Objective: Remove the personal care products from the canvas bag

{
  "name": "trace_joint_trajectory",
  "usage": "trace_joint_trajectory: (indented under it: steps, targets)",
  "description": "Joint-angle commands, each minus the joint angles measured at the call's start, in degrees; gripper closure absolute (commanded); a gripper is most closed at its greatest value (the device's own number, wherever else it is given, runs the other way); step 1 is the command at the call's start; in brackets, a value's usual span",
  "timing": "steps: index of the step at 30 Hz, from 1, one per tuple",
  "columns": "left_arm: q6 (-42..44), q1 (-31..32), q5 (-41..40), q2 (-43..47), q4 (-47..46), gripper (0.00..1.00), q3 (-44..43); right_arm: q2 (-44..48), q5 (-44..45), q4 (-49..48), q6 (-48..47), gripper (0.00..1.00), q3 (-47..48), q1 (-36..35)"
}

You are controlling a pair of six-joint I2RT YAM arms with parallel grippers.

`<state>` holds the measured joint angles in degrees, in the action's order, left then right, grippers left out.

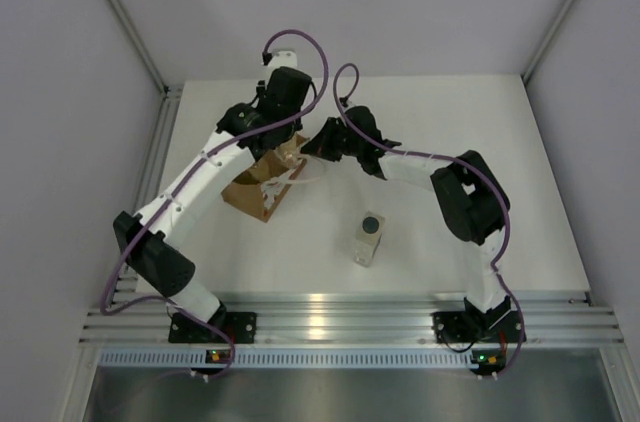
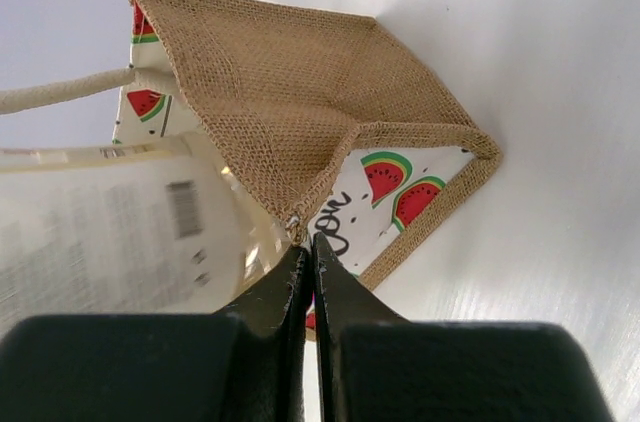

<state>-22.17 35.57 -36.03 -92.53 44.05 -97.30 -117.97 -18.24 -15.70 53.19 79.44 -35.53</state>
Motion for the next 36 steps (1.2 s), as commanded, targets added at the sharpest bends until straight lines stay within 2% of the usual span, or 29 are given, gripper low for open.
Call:
trace_joint_trajectory:
  steps: [1,5,11,14,18,22,27,28,31,36]
  targets:
    - [4.67,1.95,0.08,6.83,-7.58,1.0,-8.68,-0.77,2.42,3.66,-0.45,0.99,1.77,-0.33]
    - [6.09,3.45,-0.62,7.98,-5.65,1.0,-13.43,-0.77,2.42,3.66,-0.45,0.99,1.86,-0.33]
    - [8.02,9.59,-2.99,11.92,-2.93,1.0,-15.82,-1.03,2.51,4.01,-0.54,0.99,2.65,-0.33]
    - [8.02,12.23,2.08,14.91,-0.55,1.0,-14.95,-0.94,2.51,4.1,-0.63,0.99,2.91,-0.33]
    - [6.27,13.91,10.71,20.18,-0.02,1.0,-8.29,-0.94,2.51,4.63,-0.98,0.99,3.27,-0.24]
    - [4.68,16.54,11.6,23.09,-0.28,1.0,-1.08,-0.86,2.51,4.8,-1.25,0.99,3.27,-0.24]
    - [0.47,19.88,7.66,24.24,-2.47,1.0,8.24,-1.12,2.42,4.81,-1.16,0.99,3.09,-0.33]
    - [-0.93,21.45,7.03,25.2,-3.61,1.0,12.44,-1.03,2.42,4.81,-1.24,0.99,3.0,-0.33]
    - [-3.57,23.83,2.64,26.87,-8.44,1.0,18.53,-0.94,2.51,4.98,-1.51,0.99,3.18,-0.33]
    - [-10.15,26.39,-1.39,29.16,-19.85,1.0,33.56,-1.12,2.42,5.25,-1.68,0.99,3.44,-0.33]
